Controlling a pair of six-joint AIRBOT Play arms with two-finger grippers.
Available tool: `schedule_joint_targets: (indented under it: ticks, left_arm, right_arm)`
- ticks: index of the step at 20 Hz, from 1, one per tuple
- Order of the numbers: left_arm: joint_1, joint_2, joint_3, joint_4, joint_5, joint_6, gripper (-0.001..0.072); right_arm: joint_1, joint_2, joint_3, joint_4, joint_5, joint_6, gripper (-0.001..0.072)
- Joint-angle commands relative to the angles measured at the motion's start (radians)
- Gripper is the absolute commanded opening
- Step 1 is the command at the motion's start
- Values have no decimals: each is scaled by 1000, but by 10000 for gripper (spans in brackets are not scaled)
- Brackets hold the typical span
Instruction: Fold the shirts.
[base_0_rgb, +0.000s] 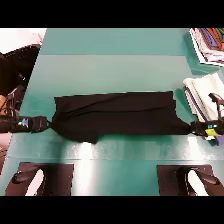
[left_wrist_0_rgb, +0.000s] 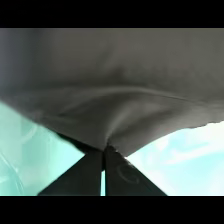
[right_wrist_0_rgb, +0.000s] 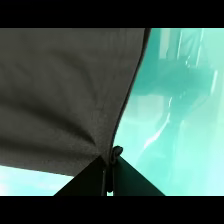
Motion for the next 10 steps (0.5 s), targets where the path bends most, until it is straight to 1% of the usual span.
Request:
schedule_joint_targets:
  ticks: [1,4,7,10]
  left_arm:
    - [0,-159,61,-14,138,73,24]
    - [0,-371,130,-55,270,154,25]
    - [0,-548,193,-98,377,205,26]
    - [0,-672,249,-105,418,211,27]
  right_arm:
    - [26,-138,134,-8,-69,-3,17]
    - [117,-344,274,-7,-140,-4,17]
    - [183,-537,404,-6,-204,32,18]
    - [201,-679,509,-3,-210,50,19]
